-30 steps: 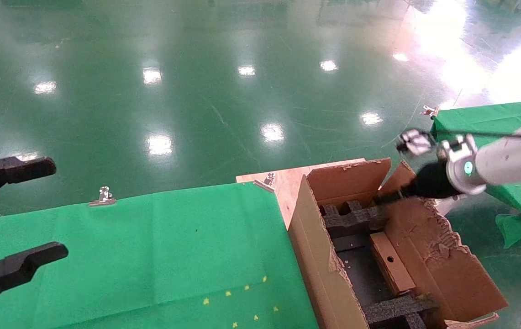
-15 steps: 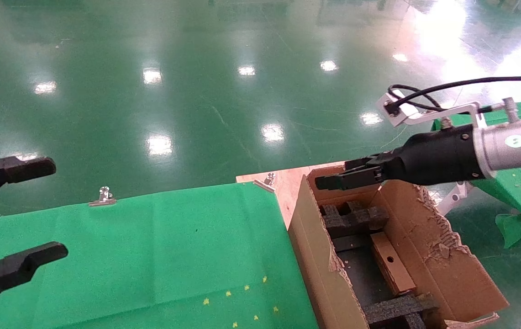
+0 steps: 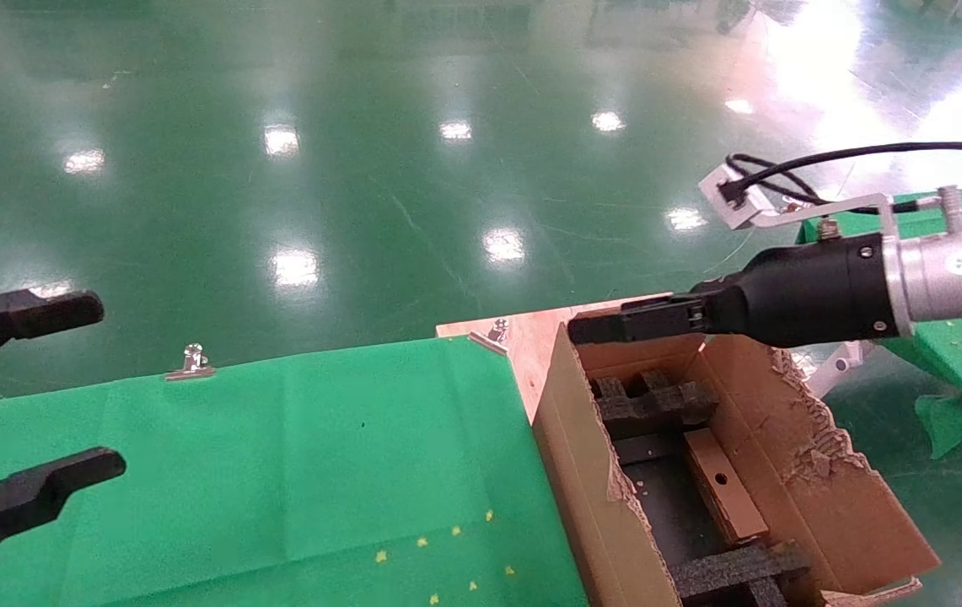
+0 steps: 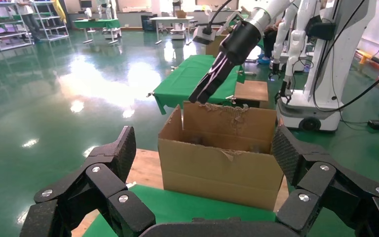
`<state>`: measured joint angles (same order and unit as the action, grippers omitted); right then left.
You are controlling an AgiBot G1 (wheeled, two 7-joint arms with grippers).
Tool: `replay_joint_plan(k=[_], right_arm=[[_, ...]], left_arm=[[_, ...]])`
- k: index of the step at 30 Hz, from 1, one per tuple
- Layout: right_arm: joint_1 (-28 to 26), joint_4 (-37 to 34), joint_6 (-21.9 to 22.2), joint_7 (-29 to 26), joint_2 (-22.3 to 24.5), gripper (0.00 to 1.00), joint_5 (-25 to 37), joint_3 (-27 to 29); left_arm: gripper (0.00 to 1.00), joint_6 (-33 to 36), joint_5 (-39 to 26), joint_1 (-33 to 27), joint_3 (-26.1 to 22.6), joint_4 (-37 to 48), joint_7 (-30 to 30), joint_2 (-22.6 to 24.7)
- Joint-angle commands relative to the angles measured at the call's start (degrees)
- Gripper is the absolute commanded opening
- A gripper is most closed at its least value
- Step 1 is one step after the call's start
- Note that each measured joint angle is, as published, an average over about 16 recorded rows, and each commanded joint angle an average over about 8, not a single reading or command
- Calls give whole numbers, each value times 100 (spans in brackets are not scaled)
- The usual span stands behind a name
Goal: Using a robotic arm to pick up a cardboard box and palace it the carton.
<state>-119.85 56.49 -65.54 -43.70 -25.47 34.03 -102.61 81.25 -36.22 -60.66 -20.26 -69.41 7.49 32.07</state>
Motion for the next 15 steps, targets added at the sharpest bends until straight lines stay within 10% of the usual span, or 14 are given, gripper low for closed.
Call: replay_joint_plan(k=[1,15], right_arm=[[64,21,-15,37,-13,100,20,94],[1471,433,-503,832,-243,100,206,2185]], left_arm=[[100,0,0,0,0,0,0,0],[100,0,0,0,0,0,0,0]])
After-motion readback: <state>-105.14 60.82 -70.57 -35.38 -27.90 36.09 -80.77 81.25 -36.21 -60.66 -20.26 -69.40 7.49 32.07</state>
